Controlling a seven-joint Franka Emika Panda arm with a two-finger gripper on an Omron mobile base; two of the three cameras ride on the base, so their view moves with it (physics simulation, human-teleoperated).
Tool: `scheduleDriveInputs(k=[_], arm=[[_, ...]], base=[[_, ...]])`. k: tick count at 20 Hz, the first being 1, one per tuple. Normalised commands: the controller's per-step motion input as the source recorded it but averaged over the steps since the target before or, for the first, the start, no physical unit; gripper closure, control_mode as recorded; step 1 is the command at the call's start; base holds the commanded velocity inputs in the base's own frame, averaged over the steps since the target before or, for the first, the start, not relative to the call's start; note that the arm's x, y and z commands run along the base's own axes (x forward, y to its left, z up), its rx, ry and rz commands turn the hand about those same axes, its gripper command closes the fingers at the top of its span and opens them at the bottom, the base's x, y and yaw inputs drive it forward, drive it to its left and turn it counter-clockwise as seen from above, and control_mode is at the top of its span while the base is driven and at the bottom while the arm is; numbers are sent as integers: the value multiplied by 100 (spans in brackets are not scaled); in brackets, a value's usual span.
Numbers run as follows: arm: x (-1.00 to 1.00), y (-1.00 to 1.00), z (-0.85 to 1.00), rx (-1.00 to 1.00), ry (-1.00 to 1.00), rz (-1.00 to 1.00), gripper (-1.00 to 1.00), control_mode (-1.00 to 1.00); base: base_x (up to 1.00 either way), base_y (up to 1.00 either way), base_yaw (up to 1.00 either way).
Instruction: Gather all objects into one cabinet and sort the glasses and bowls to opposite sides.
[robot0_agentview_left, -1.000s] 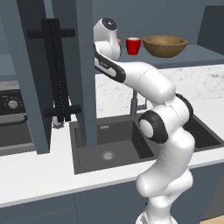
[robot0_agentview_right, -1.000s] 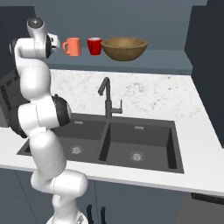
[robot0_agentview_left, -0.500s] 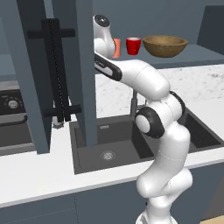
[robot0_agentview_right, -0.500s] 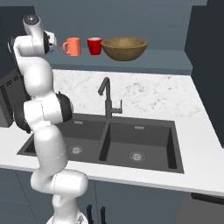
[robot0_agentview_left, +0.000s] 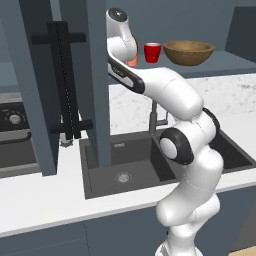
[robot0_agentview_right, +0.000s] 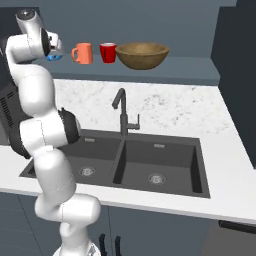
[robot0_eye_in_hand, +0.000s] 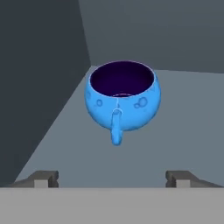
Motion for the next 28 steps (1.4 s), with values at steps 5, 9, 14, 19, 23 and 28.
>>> scheduleDriveInputs(k=[5,9,14,19,23,28], arm=[[-89,-41,0,0,-1,-14,-100,-100],[-80,-55,0,0,-8,-9,-100,-100],[-69,-60,0,6,-14,-4,-100,-100],[-89,-71,0,5,-7,-4,-100,-100],[-100,-69,3,3,-1,-6,-100,-100],[-100,-60,16,3,0,-8,-100,-100]], base=[[0,0,0],[0,0,0],[0,0,0],[0,0,0],[0,0,0],[0,0,0]])
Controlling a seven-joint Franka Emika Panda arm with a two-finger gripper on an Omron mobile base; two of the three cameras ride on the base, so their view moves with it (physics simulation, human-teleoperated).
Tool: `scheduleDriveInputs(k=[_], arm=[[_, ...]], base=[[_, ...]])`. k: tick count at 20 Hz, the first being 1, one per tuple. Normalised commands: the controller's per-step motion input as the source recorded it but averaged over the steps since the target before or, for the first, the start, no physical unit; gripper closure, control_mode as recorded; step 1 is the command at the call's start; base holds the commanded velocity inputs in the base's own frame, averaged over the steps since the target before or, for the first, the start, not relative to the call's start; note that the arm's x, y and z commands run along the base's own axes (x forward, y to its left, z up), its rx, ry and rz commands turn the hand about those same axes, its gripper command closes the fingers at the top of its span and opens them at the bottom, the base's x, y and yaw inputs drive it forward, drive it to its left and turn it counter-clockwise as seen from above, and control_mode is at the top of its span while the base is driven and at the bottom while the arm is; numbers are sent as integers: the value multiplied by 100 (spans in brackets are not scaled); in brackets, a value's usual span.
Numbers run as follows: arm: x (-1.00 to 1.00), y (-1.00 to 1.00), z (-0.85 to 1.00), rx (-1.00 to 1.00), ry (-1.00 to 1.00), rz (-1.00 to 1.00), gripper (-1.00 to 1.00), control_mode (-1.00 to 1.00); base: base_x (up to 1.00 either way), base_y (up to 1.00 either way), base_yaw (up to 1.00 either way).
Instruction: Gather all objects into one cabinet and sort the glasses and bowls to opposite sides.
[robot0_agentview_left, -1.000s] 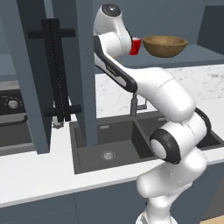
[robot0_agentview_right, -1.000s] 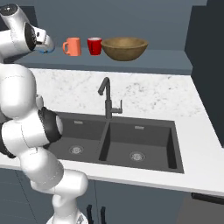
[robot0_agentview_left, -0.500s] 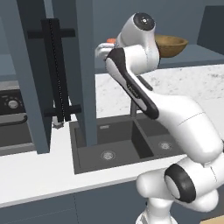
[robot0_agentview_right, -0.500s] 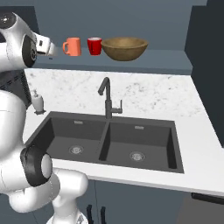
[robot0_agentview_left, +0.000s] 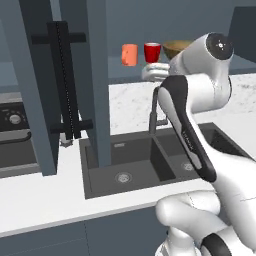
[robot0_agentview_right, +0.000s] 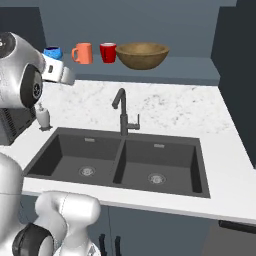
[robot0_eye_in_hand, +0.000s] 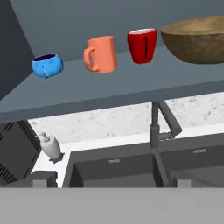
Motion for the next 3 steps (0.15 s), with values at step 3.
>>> scheduleDriveInputs(k=[3], arm=[[-100,-55,25,1,0,-10,-100,-100]], base=[[0,0,0]])
